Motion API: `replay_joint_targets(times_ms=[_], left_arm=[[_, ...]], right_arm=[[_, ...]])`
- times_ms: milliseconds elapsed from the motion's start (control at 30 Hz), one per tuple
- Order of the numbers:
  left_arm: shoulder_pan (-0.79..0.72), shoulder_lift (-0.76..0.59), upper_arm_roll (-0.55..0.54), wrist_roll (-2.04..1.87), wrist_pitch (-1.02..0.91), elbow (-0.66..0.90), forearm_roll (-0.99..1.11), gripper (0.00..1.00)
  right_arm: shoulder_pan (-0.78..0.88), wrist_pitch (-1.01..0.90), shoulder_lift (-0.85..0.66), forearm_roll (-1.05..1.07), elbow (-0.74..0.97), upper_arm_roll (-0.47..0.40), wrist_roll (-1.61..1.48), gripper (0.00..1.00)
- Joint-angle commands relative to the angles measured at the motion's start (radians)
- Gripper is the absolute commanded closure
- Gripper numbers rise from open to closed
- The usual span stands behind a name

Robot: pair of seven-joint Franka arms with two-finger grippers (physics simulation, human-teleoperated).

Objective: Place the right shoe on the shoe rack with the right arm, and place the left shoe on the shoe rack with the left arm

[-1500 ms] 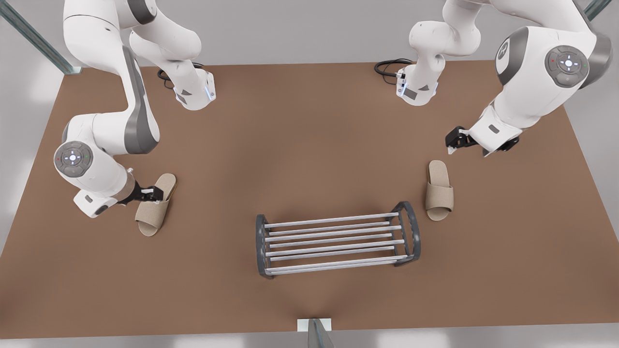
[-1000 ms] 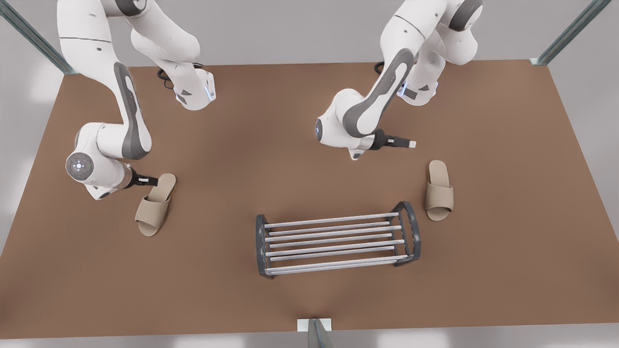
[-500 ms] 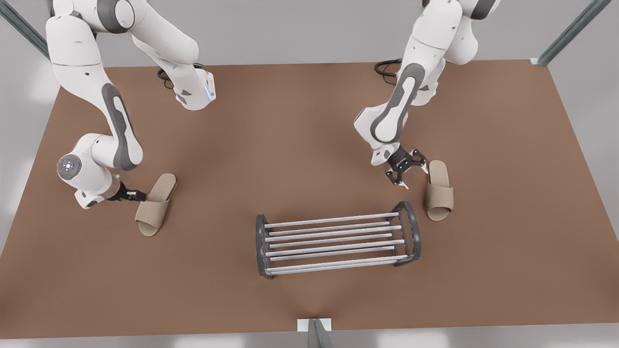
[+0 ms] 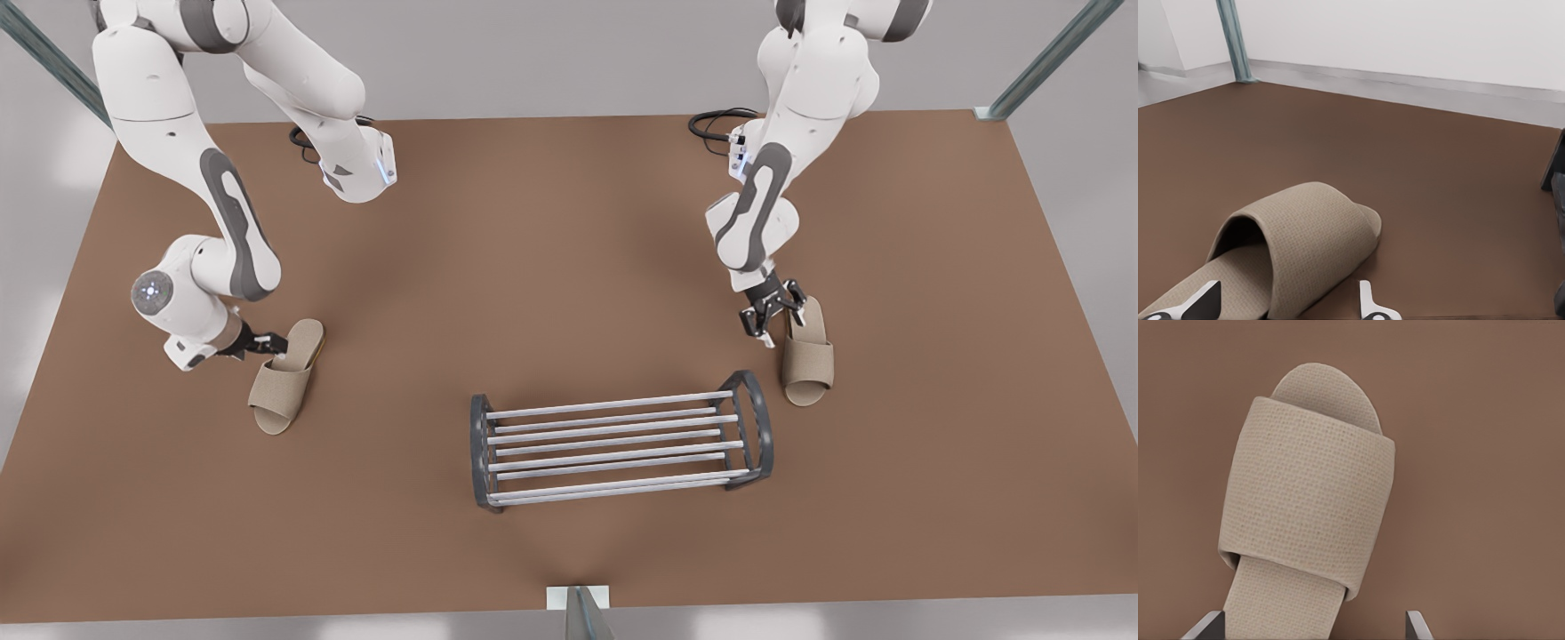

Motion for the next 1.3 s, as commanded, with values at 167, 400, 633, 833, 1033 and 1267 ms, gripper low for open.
replay_joint_targets(times_ms=[167, 400, 633, 833, 1033, 1267], left_arm=[[0.039, 0.001, 0.034, -0.269, 0.113, 0.018, 0.339, 0.0], [0.08, 0.079, 0.042, -0.275, 0.113, 0.107, 0.401, 0.0], [0.097, 0.147, 0.042, -0.28, 0.121, 0.149, 0.424, 0.0], [0.109, 0.171, 0.042, -0.279, 0.121, 0.18, 0.442, 0.0], [0.106, 0.17, 0.042, -0.281, 0.121, 0.185, 0.442, 0.38], [0.08, 0.153, 0.044, -0.275, 0.114, 0.197, 0.442, 0.73]], right_arm=[[-0.021, 0.128, 0.075, -0.001, 0.042, 0.0, -0.112, 0.0], [-0.03, 0.165, 0.121, -0.003, 0.069, 0.0, -0.139, 0.0], [-0.031, 0.165, 0.168, -0.004, 0.111, 0.0, -0.139, 0.0], [-0.033, 0.166, 0.197, -0.004, 0.14, 0.0, -0.141, 0.03], [-0.033, 0.165, 0.201, -0.003, 0.15, 0.0, -0.145, 0.58], [-0.028, 0.16, 0.198, -0.003, 0.154, 0.001, -0.182, 0.79]])
